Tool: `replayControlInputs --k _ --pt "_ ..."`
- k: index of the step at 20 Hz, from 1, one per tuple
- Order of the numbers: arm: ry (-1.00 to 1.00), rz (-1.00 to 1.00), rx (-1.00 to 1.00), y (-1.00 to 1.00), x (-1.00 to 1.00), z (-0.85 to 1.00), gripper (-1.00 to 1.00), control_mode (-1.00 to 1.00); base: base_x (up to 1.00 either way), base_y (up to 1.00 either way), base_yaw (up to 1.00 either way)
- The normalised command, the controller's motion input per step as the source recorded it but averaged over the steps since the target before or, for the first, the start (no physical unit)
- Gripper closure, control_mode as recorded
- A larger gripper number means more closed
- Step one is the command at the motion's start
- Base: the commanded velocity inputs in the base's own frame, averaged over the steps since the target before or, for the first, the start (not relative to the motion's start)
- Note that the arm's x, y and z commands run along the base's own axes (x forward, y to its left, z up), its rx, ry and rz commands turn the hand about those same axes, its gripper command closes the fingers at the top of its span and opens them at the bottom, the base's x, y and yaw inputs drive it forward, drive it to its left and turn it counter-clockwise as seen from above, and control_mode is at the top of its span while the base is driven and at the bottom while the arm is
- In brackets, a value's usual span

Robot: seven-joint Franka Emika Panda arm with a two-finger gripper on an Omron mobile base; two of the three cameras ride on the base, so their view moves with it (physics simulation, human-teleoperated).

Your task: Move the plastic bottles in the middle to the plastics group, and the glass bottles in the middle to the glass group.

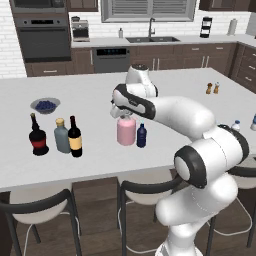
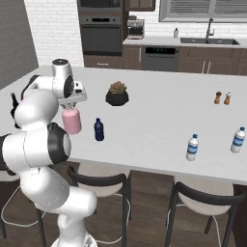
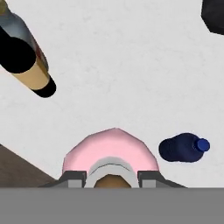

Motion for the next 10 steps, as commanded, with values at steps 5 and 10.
replayControlInputs --k 5,10 --pt "0.00 0.12 0.00 0.24 0.71 -0.07 1.00 -1.00 0.00 0.00 0.00" --pt "0.00 0.12 0.02 0.25 0.15 -0.34 1.00 -1.00 0.00 0.00 0.00"
